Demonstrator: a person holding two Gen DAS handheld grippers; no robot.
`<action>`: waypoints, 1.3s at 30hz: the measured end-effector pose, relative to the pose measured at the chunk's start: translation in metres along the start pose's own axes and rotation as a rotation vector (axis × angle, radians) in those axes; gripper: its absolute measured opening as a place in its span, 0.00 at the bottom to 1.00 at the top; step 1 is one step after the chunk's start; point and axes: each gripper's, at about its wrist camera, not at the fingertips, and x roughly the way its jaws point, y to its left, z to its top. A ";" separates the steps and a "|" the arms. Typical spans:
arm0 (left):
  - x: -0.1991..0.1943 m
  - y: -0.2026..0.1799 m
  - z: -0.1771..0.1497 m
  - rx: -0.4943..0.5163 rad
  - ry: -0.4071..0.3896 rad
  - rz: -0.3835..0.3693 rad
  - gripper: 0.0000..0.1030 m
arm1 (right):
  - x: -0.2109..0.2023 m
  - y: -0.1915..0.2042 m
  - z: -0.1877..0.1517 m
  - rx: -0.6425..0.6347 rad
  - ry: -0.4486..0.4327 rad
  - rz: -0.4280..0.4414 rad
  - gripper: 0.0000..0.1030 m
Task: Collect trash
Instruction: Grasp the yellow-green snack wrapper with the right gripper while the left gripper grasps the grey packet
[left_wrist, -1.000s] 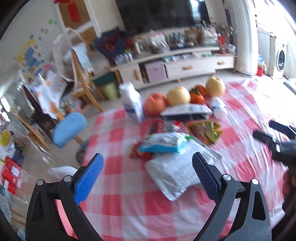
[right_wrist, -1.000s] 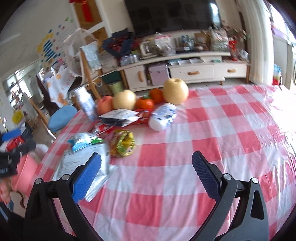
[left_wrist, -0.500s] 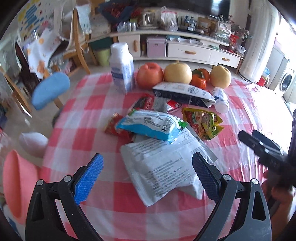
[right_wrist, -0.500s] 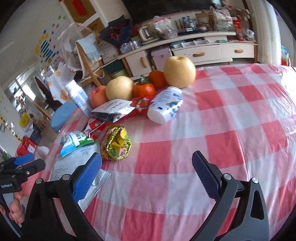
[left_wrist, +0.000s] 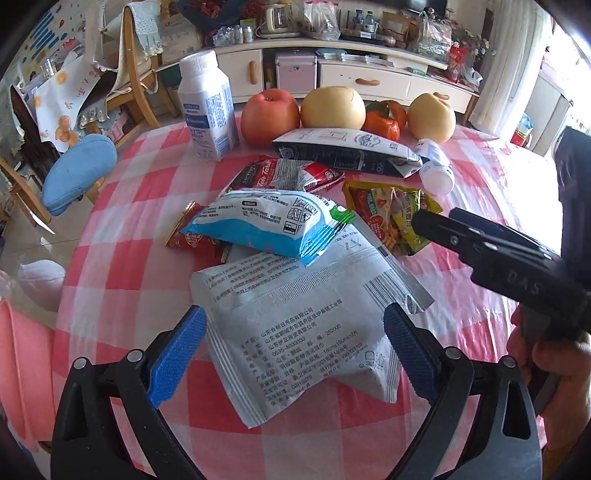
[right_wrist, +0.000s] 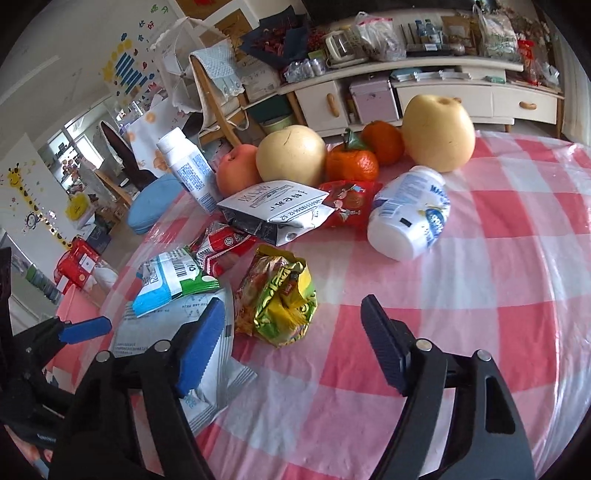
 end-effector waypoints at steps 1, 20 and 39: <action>0.001 0.000 0.000 -0.001 0.002 0.002 0.93 | 0.005 0.001 0.003 0.001 0.009 0.015 0.74; 0.014 -0.040 0.008 0.077 -0.034 0.091 0.94 | 0.016 -0.008 0.004 0.026 0.045 0.039 0.32; -0.012 -0.103 -0.023 0.373 0.007 -0.199 0.95 | -0.041 -0.064 0.005 0.133 -0.057 0.014 0.19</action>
